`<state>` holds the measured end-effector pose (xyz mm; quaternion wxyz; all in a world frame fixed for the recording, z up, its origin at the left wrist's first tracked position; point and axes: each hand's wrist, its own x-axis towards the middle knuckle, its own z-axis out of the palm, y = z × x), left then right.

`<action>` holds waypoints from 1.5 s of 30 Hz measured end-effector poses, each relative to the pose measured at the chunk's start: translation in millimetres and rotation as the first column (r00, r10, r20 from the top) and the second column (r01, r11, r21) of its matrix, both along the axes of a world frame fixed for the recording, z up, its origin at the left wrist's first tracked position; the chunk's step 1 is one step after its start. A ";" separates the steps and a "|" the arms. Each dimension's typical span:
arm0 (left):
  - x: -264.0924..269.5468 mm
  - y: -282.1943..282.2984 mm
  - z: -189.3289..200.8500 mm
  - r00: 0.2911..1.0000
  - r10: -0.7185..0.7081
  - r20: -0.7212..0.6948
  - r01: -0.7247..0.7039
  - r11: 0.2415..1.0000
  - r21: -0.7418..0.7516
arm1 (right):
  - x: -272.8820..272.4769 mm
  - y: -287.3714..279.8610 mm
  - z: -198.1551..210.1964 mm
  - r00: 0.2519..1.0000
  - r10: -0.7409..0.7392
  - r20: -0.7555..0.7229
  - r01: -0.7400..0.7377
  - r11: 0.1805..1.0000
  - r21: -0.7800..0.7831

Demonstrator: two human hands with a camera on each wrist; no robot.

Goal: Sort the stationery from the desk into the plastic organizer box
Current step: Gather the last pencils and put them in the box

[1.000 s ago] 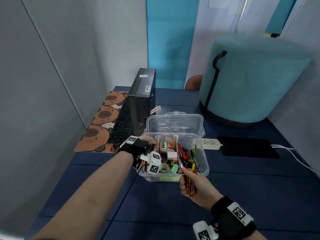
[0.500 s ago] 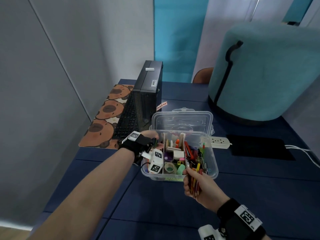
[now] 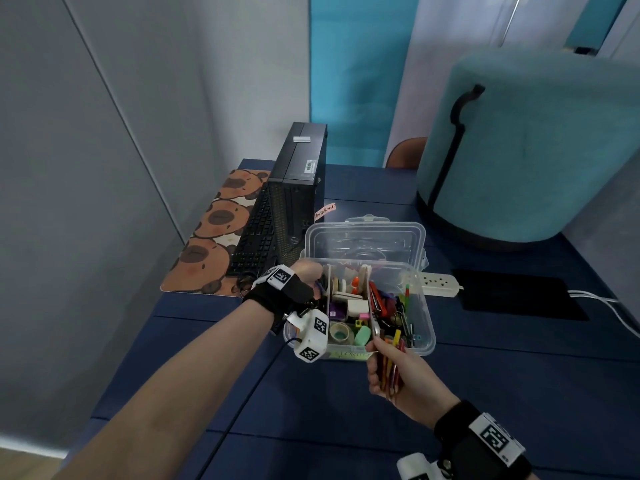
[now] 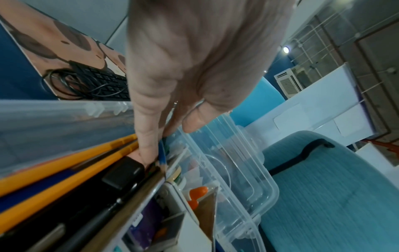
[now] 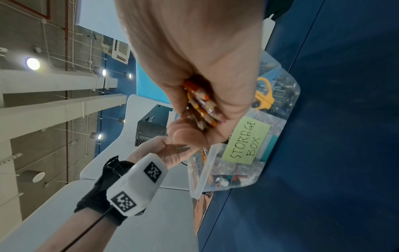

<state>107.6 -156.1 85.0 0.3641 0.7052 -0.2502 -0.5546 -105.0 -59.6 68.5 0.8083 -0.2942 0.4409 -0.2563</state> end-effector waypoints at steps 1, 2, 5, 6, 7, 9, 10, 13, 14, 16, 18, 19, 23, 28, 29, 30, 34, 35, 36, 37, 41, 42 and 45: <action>1.3 -3.1 -5.3 0.999 -0.035 0.029 0.036 0.999 -0.008 | 0.8 0.4 0.3 1.000 0.002 -0.003 -0.002 1.000 0.000; 2.4 -1.8 -5.1 0.996 -0.060 0.059 0.062 0.998 -0.027 | 1.7 0.9 0.4 1.000 0.007 -0.006 -0.007 1.000 -0.001; 6.4 -4.7 -7.1 0.988 -0.114 0.101 0.117 0.993 -0.020 | 4.0 2.0 0.0 1.000 0.025 -0.004 -0.025 1.000 -0.008; 6.8 -3.2 -6.4 0.991 -0.104 0.084 0.105 0.994 -0.008 | 4.7 1.8 -0.1 1.000 0.027 -0.003 -0.027 1.000 -0.011; 6.7 -2.0 -5.9 0.992 -0.093 0.087 0.094 0.996 -0.004 | 6.0 0.8 0.0 1.000 0.023 0.000 -0.023 1.000 -0.012; 10.8 -2.1 -9.4 0.993 -0.095 0.074 0.097 0.995 -0.026 | 9.4 -4.3 2.5 1.000 0.007 0.013 -0.007 1.000 -0.007; 11.1 0.6 -6.9 0.992 -0.099 0.075 0.101 0.994 -0.029 | 11.6 -8.3 5.0 1.000 0.001 0.024 -0.001 1.000 -0.005; 12.2 2.3 -8.8 0.991 -0.117 0.058 0.119 0.992 -0.036 | 21.7 -23.1 15.5 0.998 -0.013 0.068 0.011 1.000 0.019; 12.4 2.4 -8.0 0.989 -0.135 0.059 0.136 0.990 -0.020 | 25.9 -27.3 17.9 0.996 -0.022 0.082 0.020 0.999 0.030; 11.1 1.4 -7.2 0.993 -0.116 0.033 0.116 0.993 -0.007 | 32.7 -32.9 19.7 0.994 -0.045 0.096 0.042 0.998 0.040; 10.4 0.9 -5.4 0.996 -0.089 0.012 0.089 0.996 -0.018 | 37.7 -33.5 18.4 0.994 -0.056 0.092 0.053 0.998 0.038; 11.1 -0.4 -6.2 0.997 -0.080 0.012 0.081 0.996 -0.029 | 39.8 -32.4 17.8 0.995 -0.059 0.086 0.056 0.998 0.034; 17.6 -3.9 -8.2 0.988 -0.140 0.067 0.143 0.989 -0.042 | 45.6 -29.7 15.8 0.988 -0.083 0.127 0.076 0.995 0.060; 27.3 21.2 7.3 0.789 -0.237 0.566 0.372 0.918 -0.135 | 54.8 -39.5 18.2 0.959 -0.157 0.237 0.119 0.979 0.166; 26.2 28.9 7.9 0.777 -0.231 0.586 0.402 0.898 -0.179 | 57.0 -43.0 19.3 0.956 -0.170 0.240 0.125 0.974 0.191; 23.6 38.3 11.3 0.780 -0.241 0.578 0.425 0.882 -0.206 | 59.6 -46.4 19.4 0.957 -0.172 0.234 0.122 0.969 0.213; 29.8 68.8 10.1 0.819 -0.250 0.516 0.415 0.879 -0.233 | 70.0 -61.4 15.8 0.999 0.000 0.038 -0.008 0.976 0.218; 35.0 74.4 7.1 0.821 -0.208 0.532 0.384 0.890 -0.245 | 73.2 -65.3 16.7 0.996 0.065 -0.054 -0.053 0.978 0.202; 41.1 79.1 2.5 0.822 -0.164 0.545 0.345 0.906 -0.247 | 77.7 -71.1 17.6 0.984 0.115 -0.138 -0.089 0.979 0.182; 47.8 83.7 -3.2 0.829 -0.124 0.545 0.300 0.922 -0.247 | 83.0 -78.3 20.2 0.969 0.139 -0.203 -0.108 0.982 0.158; 67.4 90.6 -24.3 0.879 -0.037 0.475 0.157 0.964 -0.214 | 117.1 -114.6 25.7 0.949 0.173 -0.264 -0.155 0.984 0.085; 71.4 89.5 -27.6 0.880 -0.042 0.473 0.150 0.970 -0.194 | 128.2 -121.0 23.8 0.947 0.178 -0.268 -0.163 0.984 0.077; 74.3 85.5 -29.8 0.872 -0.150 0.466 0.229 0.966 -0.117 | 155.0 -128.7 19.0 0.918 0.163 -0.362 -0.168 0.986 0.017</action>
